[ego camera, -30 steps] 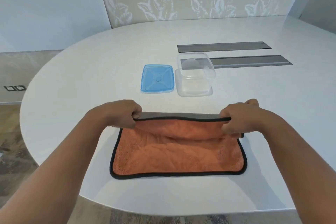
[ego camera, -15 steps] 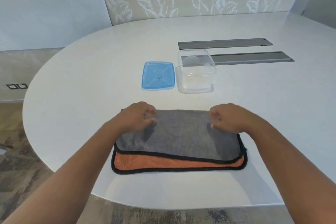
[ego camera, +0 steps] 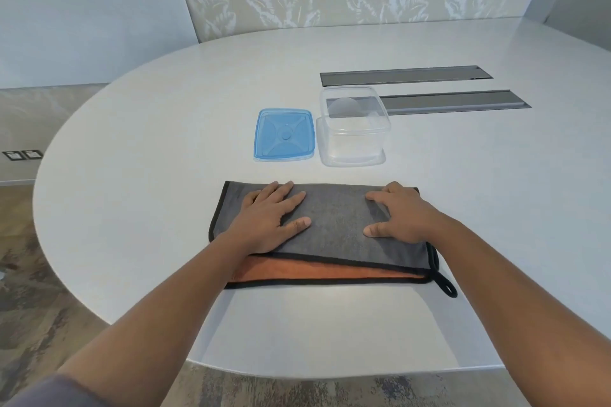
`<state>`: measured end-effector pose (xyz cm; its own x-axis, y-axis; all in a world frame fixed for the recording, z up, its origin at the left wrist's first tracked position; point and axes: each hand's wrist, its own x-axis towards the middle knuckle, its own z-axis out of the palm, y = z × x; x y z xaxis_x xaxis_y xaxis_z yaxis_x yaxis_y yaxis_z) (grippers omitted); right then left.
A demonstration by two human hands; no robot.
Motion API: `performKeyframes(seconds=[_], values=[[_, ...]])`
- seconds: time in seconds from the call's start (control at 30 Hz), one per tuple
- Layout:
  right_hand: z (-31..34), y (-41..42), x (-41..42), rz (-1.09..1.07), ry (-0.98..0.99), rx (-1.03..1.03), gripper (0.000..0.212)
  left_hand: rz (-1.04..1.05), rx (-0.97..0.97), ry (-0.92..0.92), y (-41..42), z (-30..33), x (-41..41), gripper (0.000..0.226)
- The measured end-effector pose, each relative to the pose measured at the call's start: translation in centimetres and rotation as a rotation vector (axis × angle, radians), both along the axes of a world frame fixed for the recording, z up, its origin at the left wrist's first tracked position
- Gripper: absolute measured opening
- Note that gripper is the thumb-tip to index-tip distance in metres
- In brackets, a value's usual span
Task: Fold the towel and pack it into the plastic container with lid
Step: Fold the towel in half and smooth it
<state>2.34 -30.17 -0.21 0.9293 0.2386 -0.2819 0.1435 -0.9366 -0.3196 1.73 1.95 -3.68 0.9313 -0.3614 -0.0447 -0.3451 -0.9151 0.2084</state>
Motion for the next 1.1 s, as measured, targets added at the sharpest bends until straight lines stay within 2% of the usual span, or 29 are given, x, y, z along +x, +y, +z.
performKeyframes(seconds=[0.2,0.27,0.37,0.4,0.5,0.57,0.67,0.8,0.87,0.97,1.1], values=[[0.1,-0.1,1.1,-0.024,-0.079,0.036,0.087,0.039,-0.037,-0.039,-0.1,0.4,1.8,0.079],[0.2,-0.2,1.1,-0.021,-0.082,0.037,0.085,0.096,-0.057,-0.114,-0.2,0.4,1.6,0.072],[0.2,-0.1,0.6,-0.038,-0.086,0.046,0.081,0.381,-0.114,-0.301,0.3,0.6,1.1,0.054],[0.1,0.0,0.3,-0.068,-0.122,0.065,0.077,0.514,-0.145,-0.297,0.8,0.9,1.0,0.055],[-0.4,0.5,-0.7,-0.282,-0.387,0.180,0.059,0.833,-0.231,-0.096,2.8,2.0,1.0,0.074],[-0.6,0.7,-1.3,-0.439,-0.489,0.211,0.052,0.915,-0.301,-0.025,4.2,2.5,1.0,0.073],[-0.5,0.3,-1.7,-0.525,-0.392,0.100,0.055,0.896,-0.493,-0.010,5.5,2.8,1.0,0.069],[-0.2,-0.4,-1.6,-0.556,-0.273,0.022,0.061,0.829,-0.575,-0.054,5.5,3.3,0.6,0.029],[-0.1,-0.8,-1.4,-0.567,-0.271,0.037,0.058,0.811,-0.655,-0.022,5.5,3.5,0.5,0.025],[0.0,-1.4,-1.3,-0.594,-0.262,0.072,0.049,0.812,-0.816,0.083,5.4,4.0,0.6,0.027],[-0.3,-1.8,-1.4,-0.619,-0.299,0.095,0.023,0.850,-0.965,0.153,5.2,4.5,0.7,0.018]])
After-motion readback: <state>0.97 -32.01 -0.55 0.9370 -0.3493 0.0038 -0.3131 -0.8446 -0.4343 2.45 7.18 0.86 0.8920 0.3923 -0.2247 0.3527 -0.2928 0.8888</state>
